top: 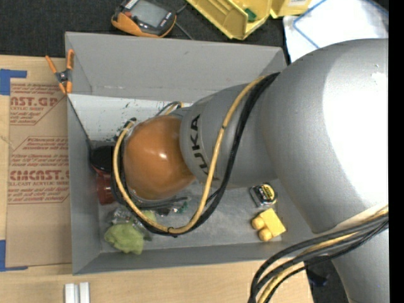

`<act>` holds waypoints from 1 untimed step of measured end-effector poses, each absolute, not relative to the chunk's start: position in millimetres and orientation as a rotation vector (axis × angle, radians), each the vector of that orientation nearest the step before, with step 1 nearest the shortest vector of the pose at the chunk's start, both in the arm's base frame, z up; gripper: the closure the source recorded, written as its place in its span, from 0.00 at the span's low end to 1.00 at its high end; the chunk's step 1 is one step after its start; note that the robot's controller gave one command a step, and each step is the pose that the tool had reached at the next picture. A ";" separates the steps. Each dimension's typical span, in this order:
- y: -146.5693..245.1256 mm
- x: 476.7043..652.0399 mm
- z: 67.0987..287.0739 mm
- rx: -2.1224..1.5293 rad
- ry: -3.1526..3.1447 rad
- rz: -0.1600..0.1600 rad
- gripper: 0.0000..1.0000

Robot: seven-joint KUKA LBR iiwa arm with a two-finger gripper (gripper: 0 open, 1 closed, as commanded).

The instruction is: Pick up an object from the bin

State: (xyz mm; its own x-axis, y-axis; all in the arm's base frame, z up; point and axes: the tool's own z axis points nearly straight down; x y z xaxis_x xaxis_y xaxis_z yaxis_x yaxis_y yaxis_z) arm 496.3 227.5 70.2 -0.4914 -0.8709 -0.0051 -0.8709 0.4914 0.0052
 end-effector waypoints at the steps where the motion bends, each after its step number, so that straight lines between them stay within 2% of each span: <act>1: 227.7 496.2 70.5 -1.583 2.711 0.012 1.00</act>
Offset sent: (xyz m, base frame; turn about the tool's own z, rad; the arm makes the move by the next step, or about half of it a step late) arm -0.0002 0.0000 0.0158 0.0000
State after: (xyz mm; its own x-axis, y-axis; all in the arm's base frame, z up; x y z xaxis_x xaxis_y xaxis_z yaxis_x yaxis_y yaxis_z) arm 496.2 227.7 70.5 -0.4914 -0.8709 -0.0055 -0.8709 0.4914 0.0058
